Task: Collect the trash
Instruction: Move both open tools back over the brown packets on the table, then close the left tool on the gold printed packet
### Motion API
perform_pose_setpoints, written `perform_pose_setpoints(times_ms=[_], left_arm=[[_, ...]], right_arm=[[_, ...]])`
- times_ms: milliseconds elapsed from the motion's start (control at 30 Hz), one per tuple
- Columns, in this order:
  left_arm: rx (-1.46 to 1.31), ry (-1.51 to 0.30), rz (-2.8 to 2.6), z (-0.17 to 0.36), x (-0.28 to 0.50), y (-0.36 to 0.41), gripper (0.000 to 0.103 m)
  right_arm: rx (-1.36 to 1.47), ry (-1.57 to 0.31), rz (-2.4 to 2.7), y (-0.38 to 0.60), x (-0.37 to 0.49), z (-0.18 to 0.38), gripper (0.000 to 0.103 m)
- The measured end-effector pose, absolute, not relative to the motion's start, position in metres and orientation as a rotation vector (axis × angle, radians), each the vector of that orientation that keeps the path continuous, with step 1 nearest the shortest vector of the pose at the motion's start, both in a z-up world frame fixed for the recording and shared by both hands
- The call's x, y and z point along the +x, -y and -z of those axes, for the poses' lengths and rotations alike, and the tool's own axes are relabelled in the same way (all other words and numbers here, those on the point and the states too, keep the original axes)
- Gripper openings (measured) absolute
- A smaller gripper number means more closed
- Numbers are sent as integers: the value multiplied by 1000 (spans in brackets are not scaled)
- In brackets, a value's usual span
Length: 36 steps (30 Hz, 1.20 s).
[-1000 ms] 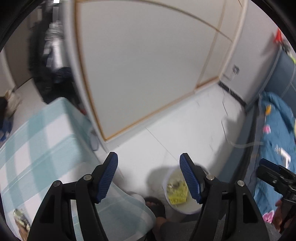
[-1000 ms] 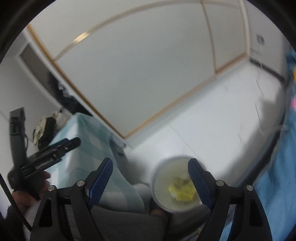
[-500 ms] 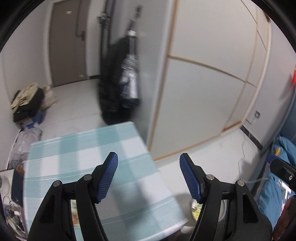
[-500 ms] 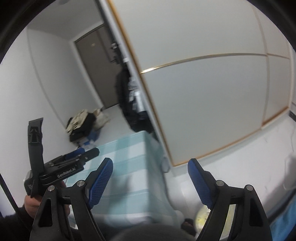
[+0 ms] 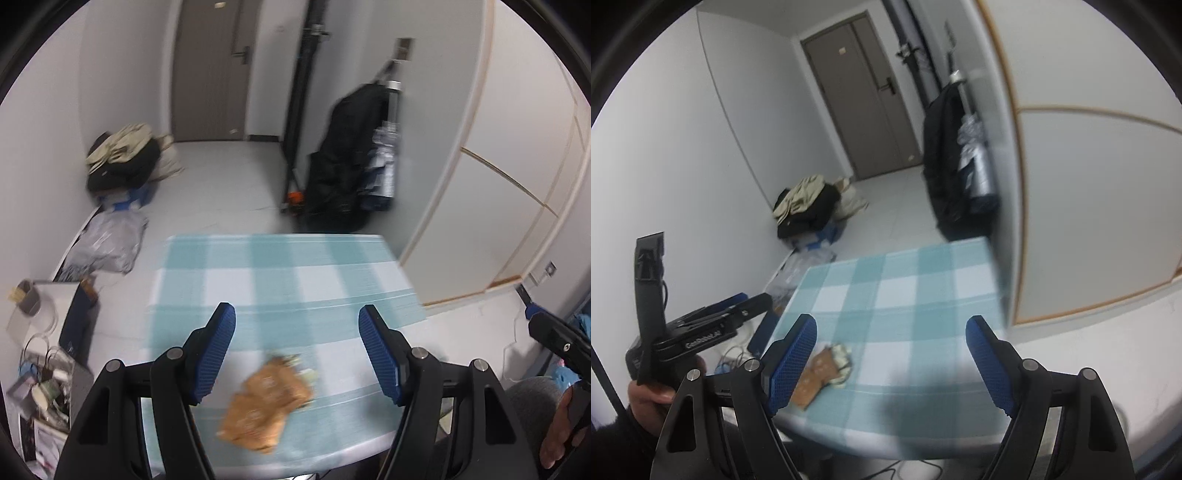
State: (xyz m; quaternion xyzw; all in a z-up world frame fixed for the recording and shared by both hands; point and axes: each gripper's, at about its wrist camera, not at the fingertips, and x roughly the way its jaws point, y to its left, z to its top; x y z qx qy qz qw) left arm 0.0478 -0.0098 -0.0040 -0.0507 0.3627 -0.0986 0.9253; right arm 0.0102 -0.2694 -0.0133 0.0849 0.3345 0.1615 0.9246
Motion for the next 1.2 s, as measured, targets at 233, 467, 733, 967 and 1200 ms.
perform_pose_setpoints(times_ms=[233, 467, 733, 967, 1200], left_arm=[[-156, -813, 165, 32, 50, -30, 66], [-182, -941, 216, 70, 62, -40, 66], [-190, -1081, 306, 104, 67, -23, 66], [-105, -1163, 354, 127, 62, -8, 66], [-23, -1154, 315, 129, 57, -4, 66]], right_arm=[[92, -799, -408, 210, 26, 46, 83], [77, -813, -406, 187, 45, 63, 83], [256, -836, -383, 198, 66, 70, 83], [308, -824, -374, 202, 69, 68, 83], [324, -796, -387, 208, 62, 62, 83]])
